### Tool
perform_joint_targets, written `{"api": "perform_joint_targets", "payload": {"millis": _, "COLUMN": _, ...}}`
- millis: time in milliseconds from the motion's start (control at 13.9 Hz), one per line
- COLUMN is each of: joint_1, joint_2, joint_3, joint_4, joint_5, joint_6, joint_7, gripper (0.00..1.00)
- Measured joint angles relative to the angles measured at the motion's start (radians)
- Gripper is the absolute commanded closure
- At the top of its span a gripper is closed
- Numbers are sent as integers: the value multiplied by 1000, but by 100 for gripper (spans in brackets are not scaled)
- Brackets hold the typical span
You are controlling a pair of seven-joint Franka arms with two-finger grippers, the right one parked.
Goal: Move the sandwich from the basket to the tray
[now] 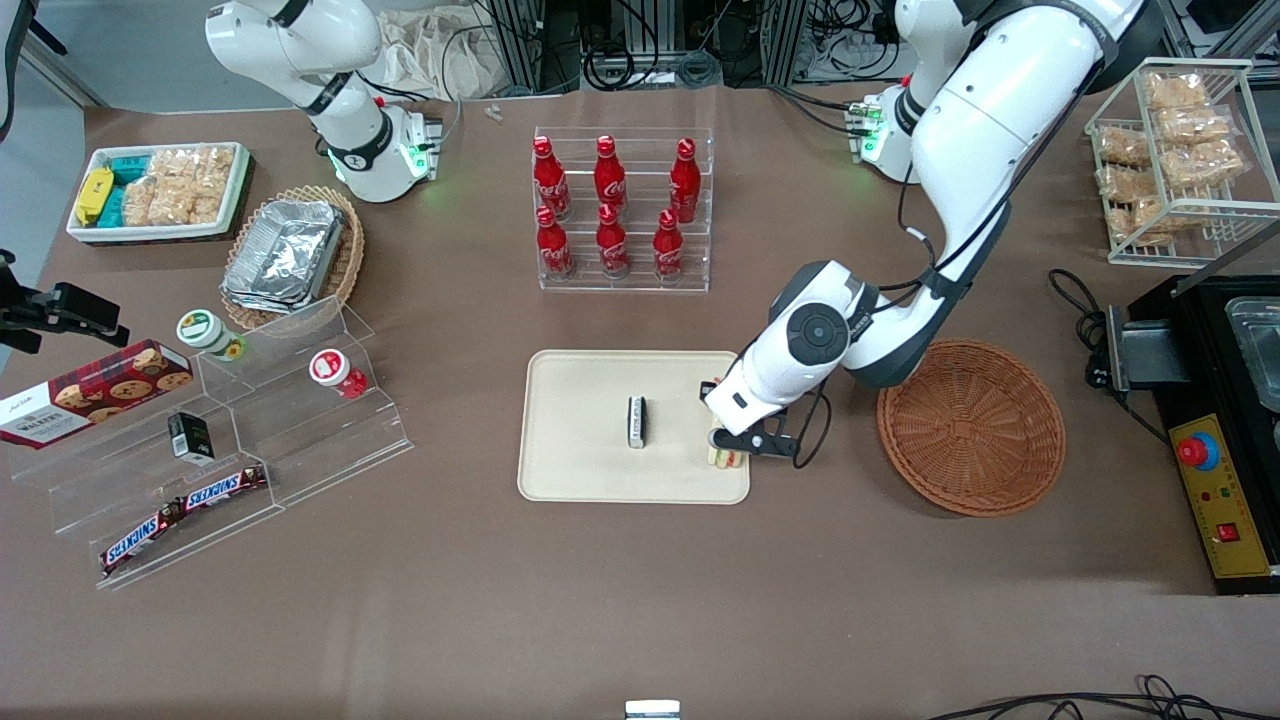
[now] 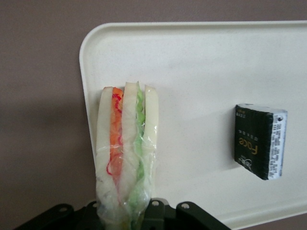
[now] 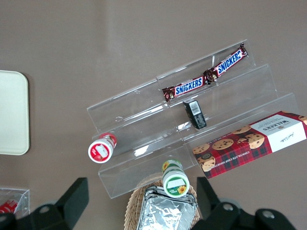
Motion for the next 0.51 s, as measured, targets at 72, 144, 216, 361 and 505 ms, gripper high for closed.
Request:
{"api": "perform_joint_targets", "payload": {"millis": 72, "joint_1": -1, "joint_2": 6, "joint_3": 0, "joint_4": 1, "joint_5": 8, "joint_6": 1, "joint_7": -13, "gripper": 29}}
{"api": "perform_joint_targets", "payload": {"millis": 144, "joint_1": -1, "joint_2": 9, "joint_3": 0, "joint_4": 1, "joint_5": 12, "joint_6": 2, "joint_7": -21, "gripper": 19}}
{"api": "perform_joint_targets", "payload": {"millis": 216, "joint_1": -1, "joint_2": 11, "joint_3": 1, "joint_4": 3, "joint_5": 14, "joint_6": 2, "joint_7": -25, "gripper": 4}}
{"api": "perform_joint_targets", "payload": {"millis": 361, "joint_1": -1, "joint_2": 11, "joint_3": 1, "joint_4": 10, "joint_5": 14, "joint_6": 3, "joint_7": -35, "gripper": 1}}
{"api": "perform_joint_targets", "payload": {"millis": 505, "joint_1": 0, "joint_2": 2, "joint_3": 2, "joint_4": 25, "joint_5": 14, "joint_6": 4, "joint_7": -73, "gripper": 1}}
